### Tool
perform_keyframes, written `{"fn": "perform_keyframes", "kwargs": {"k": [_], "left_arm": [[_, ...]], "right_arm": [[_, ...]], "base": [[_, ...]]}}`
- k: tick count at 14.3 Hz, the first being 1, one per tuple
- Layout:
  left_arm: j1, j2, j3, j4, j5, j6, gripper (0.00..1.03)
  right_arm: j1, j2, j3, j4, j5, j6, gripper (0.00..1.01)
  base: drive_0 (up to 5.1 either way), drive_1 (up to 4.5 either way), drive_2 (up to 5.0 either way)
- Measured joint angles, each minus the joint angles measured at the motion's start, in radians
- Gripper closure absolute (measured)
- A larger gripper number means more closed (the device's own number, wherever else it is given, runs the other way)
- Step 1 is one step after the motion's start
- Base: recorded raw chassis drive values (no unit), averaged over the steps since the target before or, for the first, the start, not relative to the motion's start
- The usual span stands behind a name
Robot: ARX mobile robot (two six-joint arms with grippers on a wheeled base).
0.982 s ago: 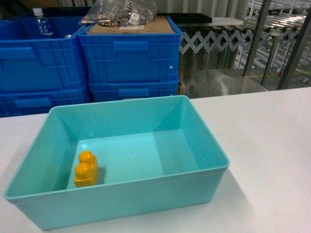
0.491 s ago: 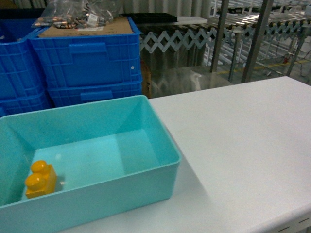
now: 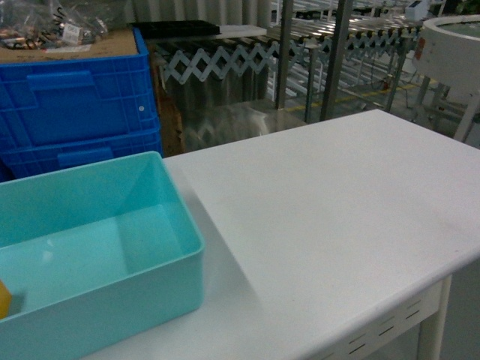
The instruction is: Pick red block from blue box to shelf
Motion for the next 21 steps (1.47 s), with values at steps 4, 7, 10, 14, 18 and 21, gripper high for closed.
{"fn": "perform_keyframes", "kwargs": {"k": [4,7,10,14,18,21], "left_arm": [[0.0,0.0,0.0,0.0,0.0,0.0,0.05],[0.0,0.0,0.0,0.0,0.0,0.0,0.05],[0.0,0.0,0.0,0.0,0.0,0.0,0.05],[0.0,0.0,0.0,0.0,0.0,0.0,0.05],[0.0,0.0,0.0,0.0,0.0,0.0,0.05],[0.0,0.0,0.0,0.0,0.0,0.0,0.05]], "right_arm": [[0.0,0.0,0.0,0.0,0.0,0.0,0.76],[0.0,0.0,0.0,0.0,0.0,0.0,0.76],[0.0,0.0,0.0,0.0,0.0,0.0,0.76],[0.0,0.0,0.0,0.0,0.0,0.0,0.76],[0.0,0.0,0.0,0.0,0.0,0.0,0.76],[0.0,0.0,0.0,0.0,0.0,0.0,0.76]], "base": [[-1.4,-1.41,-1.4],[-1.5,-1.49,-1.5],[-1.4,-1.44,-1.4],[-1.4,-1.43,-1.4],[-1.5,-1.47,-1.5],[-1.4,-1.41,-1.4]]}}
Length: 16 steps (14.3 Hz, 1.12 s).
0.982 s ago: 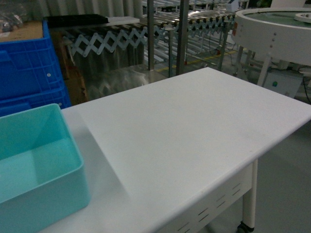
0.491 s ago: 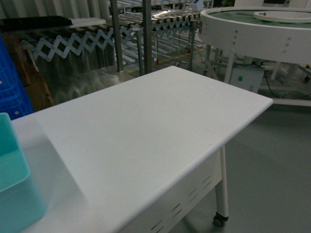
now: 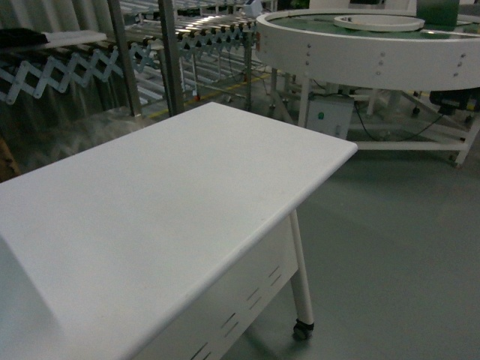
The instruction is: Pick red block from blue box to shelf
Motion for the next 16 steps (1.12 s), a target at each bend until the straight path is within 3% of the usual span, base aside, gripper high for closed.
{"fn": "perform_keyframes", "kwargs": {"k": [16], "left_arm": [[0.0,0.0,0.0,0.0,0.0,0.0,0.05]], "right_arm": [[0.0,0.0,0.0,0.0,0.0,0.0,0.77]], "base": [[-1.4,-1.44,-1.4]]}}
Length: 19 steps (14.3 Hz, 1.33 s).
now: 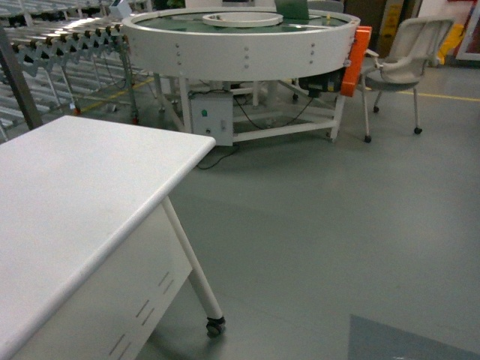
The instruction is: Pick red block from blue box to shelf
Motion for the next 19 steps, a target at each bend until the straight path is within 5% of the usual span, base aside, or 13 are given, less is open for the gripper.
{"fn": "perform_keyframes", "kwargs": {"k": [19], "left_arm": [[-0.002,0.0,0.0,-0.003,0.002,0.0,0.05]], "right_arm": [[0.0,0.0,0.0,0.0,0.001,0.0,0.77]], "base": [[-1.4,-1.19,-1.6]]}}
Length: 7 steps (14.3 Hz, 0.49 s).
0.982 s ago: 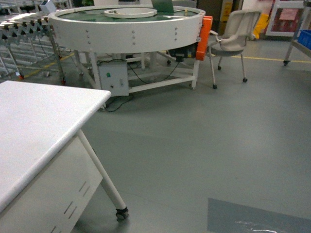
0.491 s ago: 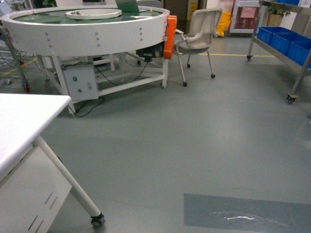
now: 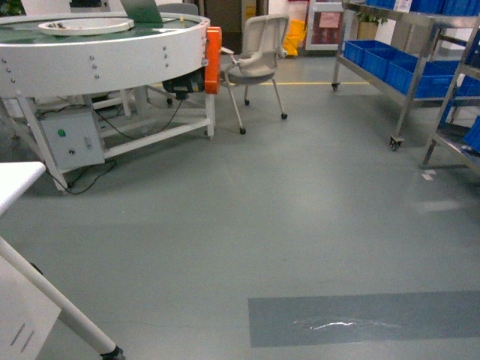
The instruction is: Pick red block from blue box to shelf
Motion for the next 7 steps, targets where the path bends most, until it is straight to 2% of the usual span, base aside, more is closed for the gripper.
{"fn": "perform_keyframes", "kwargs": {"k": [7], "left_arm": [[0.0,0.0,0.0,0.005,-0.002,0.0,0.05]], "right_arm": [[0.0,0.0,0.0,0.002,0.0,0.0,0.77]], "base": [[0.0,4.35,-4.3]]}}
